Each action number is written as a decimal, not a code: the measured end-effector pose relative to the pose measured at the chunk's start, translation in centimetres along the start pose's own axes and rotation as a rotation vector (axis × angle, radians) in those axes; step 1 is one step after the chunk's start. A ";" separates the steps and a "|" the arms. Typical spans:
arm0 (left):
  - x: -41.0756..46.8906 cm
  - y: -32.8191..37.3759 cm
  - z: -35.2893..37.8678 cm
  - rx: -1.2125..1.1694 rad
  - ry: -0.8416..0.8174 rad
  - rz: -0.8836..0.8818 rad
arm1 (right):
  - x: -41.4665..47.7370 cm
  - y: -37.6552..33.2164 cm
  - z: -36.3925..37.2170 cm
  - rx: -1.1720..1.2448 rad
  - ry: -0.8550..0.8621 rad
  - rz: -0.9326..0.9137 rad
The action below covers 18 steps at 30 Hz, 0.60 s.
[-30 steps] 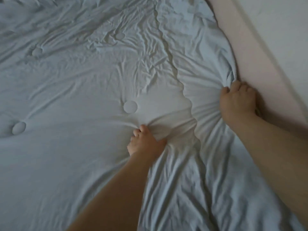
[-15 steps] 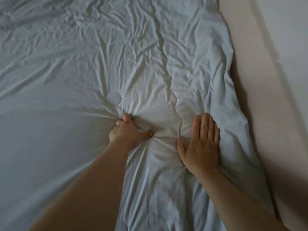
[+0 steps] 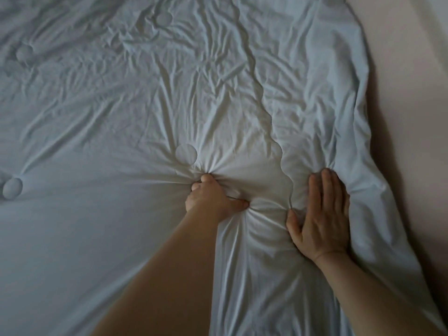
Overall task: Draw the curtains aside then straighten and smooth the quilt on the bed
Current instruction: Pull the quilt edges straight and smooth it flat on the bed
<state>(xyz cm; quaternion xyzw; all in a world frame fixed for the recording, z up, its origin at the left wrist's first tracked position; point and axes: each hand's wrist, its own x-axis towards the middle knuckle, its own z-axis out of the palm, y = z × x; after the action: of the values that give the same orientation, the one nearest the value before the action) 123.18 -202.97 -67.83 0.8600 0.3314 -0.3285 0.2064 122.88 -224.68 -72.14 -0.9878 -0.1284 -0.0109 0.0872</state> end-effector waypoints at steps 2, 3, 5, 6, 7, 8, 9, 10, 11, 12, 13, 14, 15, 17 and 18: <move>0.0 -0.2 0.2 -0.006 0.020 0.017 | 0.2 0.1 0.3 -0.018 -0.004 0.000; 0.0 -0.3 0.3 -0.009 0.029 0.027 | 0.3 0.1 0.3 -0.029 -0.003 -0.001; 0.0 -0.5 0.4 -0.006 0.044 0.048 | 0.4 0.0 0.5 -0.042 -0.001 0.001; 0.0 -0.7 0.5 -0.007 0.053 0.061 | 0.2 0.0 0.5 -0.044 0.003 0.003; 0.0 -0.7 0.5 -0.011 0.066 0.070 | 0.3 0.0 0.6 -0.048 0.007 0.001; 0.0 -0.8 0.5 -0.015 0.076 0.078 | 0.3 0.0 0.6 -0.055 0.008 -0.001; -0.1 -0.9 0.6 -0.016 0.084 0.089 | 0.2 0.0 0.6 -0.066 0.008 0.000; -0.1 -1.0 0.7 -0.018 0.089 0.096 | 0.2 0.0 0.7 -0.077 0.008 0.002; 0.0 -1.0 0.8 -0.017 0.089 0.106 | 0.1 0.1 0.7 -0.090 0.009 0.006; 0.0 -1.1 0.9 -0.018 0.092 0.112 | 0.1 0.1 0.8 -0.101 0.009 0.010; 0.0 -1.1 1.0 -0.022 0.097 0.116 | 0.1 0.1 0.8 -0.110 0.011 0.010; 0.1 -1.1 1.1 -0.027 0.105 0.117 | 0.0 0.1 0.9 -0.115 0.012 0.012; 0.0 -1.2 1.2 -0.032 0.113 0.121 | 0.0 0.1 0.9 -0.116 0.016 0.017; 0.0 -1.4 1.6 -0.044 0.140 0.138 | -0.1 0.1 0.9 -0.119 0.031 0.025; 0.0 -1.4 1.8 -0.048 0.158 0.146 | -0.1 0.0 0.9 -0.123 0.036 0.028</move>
<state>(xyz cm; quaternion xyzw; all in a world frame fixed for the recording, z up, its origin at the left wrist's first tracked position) 121.42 -203.01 -69.28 0.8999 0.2906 -0.2358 0.2238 122.81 -224.59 -73.00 -0.9927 -0.1119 -0.0354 0.0286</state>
